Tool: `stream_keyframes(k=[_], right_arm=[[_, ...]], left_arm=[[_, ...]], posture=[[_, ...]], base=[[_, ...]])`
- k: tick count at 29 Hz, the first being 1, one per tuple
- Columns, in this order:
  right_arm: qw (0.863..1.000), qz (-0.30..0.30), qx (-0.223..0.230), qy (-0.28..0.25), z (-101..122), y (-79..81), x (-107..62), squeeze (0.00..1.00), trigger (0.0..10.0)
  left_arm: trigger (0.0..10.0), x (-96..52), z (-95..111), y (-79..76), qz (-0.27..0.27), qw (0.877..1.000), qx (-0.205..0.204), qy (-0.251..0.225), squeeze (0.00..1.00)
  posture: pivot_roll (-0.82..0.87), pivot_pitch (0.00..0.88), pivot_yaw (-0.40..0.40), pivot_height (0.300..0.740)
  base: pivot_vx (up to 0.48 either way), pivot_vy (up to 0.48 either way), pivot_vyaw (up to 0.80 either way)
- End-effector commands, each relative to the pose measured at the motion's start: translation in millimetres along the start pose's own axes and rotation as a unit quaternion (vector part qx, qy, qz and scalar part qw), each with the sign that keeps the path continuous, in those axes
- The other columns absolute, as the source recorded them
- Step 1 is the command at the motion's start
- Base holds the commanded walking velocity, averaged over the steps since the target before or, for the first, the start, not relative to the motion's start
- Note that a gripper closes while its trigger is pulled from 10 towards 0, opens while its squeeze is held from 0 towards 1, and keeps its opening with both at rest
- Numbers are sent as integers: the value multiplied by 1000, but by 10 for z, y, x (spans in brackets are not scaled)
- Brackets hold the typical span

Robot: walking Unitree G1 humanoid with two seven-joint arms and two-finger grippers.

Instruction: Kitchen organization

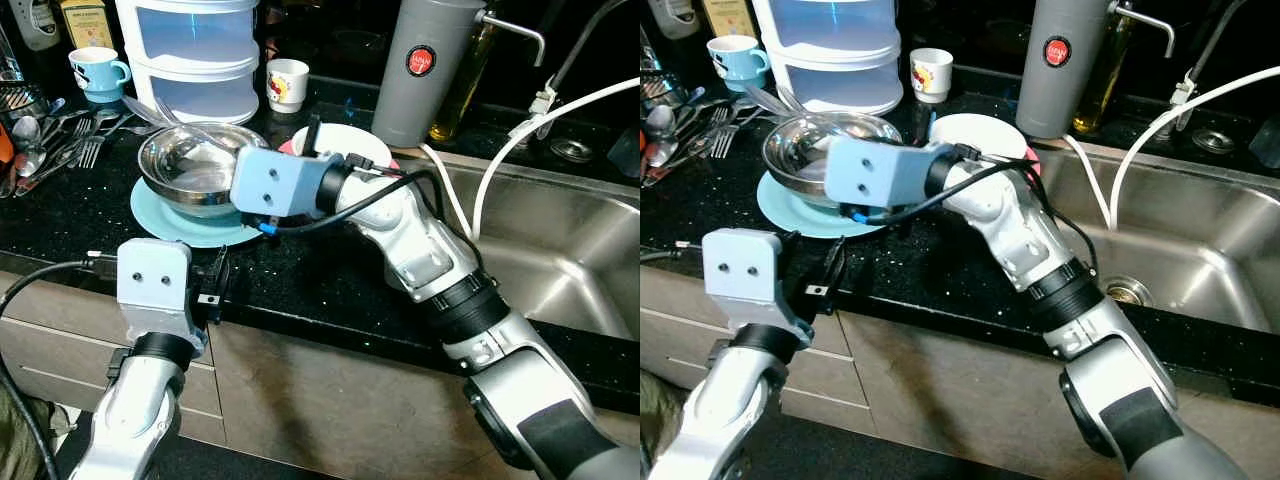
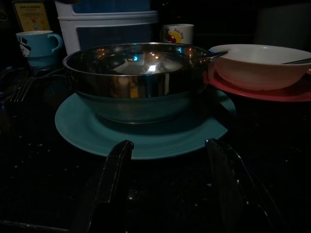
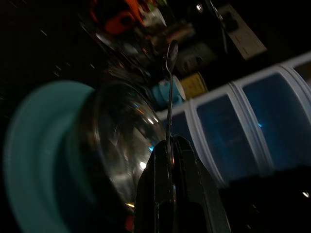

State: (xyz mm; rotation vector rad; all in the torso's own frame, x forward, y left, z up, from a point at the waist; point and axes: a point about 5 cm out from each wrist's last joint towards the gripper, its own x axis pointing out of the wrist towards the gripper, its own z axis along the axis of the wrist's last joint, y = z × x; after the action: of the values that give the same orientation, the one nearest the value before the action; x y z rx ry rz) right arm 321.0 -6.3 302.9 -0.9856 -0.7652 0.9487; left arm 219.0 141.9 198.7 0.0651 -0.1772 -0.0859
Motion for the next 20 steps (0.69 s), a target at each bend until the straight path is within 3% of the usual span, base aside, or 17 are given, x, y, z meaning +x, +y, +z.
stream_keyframes(k=[1, 9, 13, 16, 17, 18, 19, 20], right_arm=[[1000, 4, 10, -4, -13, 10, -46, 0, 0], [999, 34, 26, -12, -11, 122, -63, 0, 0], [993, -4, 107, -42, 40, 79, -59, 0, 0], [969, -62, 227, -78, 64, -2, -62, 0, 39], [953, -83, 276, -93, 76, -31, -66, 0, 1804], [936, -100, 321, -107, 84, -57, -72, 0, 9137], [916, -112, 367, -119, 90, -78, -78, 0, 10000], [900, -120, 400, -128, 94, -89, -85, 0, 10000]], left_arm=[[10000, -5, -27, -10, -2, 1000, 0, 8, 0], [10000, 0, -26, -12, -2, 1000, 0, 8, 0], [10000, 4, -24, -15, -2, 1000, -1, 8, 0], [10000, 12, -23, -19, -2, 1000, -1, 7, 0], [10000, 17, -21, -20, -2, 1000, -1, 6, 0], [10000, 24, -18, -19, -2, 1000, -1, 5, 0], [10000, 32, -10, -18, -2, 1000, -3, 3, 0], [10000, 39, -2, -18, -1, 1000, -6, 1, 0]], posture=[[155, 27, -74, 740], [155, 27, -73, 740], [155, 27, -73, 740], [155, 27, -78, 740], [155, 26, -79, 740], [155, 26, -79, 740], [152, 26, -78, 740], [151, 26, -78, 740]], base=[[0, 0, 0], [0, 0, 0], [0, 0, 0], [0, 0, 0], [0, 0, 0], [0, 0, 0], [0, 0, 0], [0, 0, 0]])
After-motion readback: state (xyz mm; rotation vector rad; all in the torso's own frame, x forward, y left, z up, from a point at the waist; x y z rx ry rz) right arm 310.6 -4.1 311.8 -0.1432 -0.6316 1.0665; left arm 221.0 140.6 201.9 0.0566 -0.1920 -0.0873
